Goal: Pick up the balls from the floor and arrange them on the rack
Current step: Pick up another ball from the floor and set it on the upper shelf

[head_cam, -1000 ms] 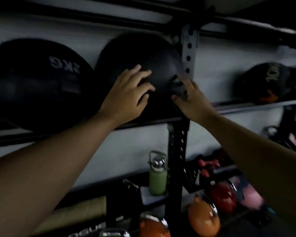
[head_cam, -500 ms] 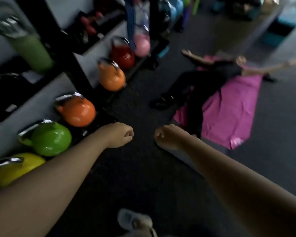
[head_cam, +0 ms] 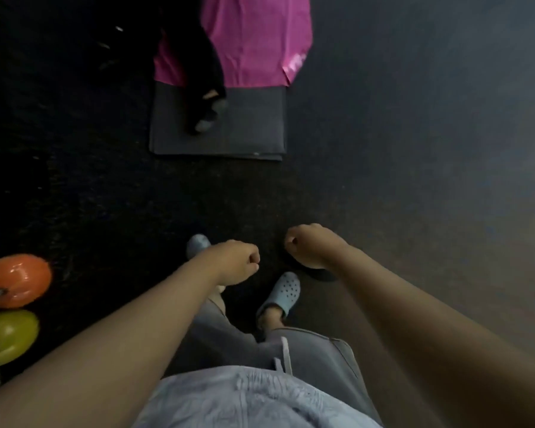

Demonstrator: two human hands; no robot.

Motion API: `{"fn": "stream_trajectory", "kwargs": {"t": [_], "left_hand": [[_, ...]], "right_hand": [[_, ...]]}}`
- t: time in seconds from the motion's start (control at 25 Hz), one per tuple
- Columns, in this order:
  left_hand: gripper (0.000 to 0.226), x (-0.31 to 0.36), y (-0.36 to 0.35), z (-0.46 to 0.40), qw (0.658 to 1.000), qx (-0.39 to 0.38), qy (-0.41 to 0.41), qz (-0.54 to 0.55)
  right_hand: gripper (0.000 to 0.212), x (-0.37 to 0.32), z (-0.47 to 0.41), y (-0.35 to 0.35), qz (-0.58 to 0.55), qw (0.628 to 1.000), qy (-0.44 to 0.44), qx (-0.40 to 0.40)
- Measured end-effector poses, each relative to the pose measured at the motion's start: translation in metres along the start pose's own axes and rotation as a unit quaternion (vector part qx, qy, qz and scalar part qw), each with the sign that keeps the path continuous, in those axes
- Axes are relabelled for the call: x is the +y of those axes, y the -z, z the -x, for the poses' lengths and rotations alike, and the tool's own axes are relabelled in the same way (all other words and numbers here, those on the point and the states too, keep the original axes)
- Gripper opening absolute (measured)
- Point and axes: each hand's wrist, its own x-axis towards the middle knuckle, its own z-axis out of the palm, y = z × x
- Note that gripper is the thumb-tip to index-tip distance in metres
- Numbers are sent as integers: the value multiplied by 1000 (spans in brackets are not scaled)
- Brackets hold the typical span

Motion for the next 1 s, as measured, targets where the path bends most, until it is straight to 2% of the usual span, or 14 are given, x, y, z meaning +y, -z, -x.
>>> {"fn": "stream_trajectory", "kwargs": {"t": [0.24,0.44,0.56,0.76,0.88,1.0], "left_hand": [[27,39,-34,-86,999,23,-5,-40],[25,30,-83,-203,998,-6,-11,-65],[33,28,-117,-283,997,-5,-5,-71],[51,37,-166,-405,996,37,-15,-86],[52,54,-177,-458,994,104,27,-19],[54,77,-182,-505,975,144,66,155]], "right_hand": [[33,74,-31,-59,-155,986,-49,47],[32,128,-104,-128,-294,944,-110,107],[33,183,-152,-178,-319,911,-206,162],[46,260,-227,-246,-280,869,-335,231],[55,291,-260,-268,-316,806,-381,324],[53,316,-286,-281,-429,712,-383,402]]}}
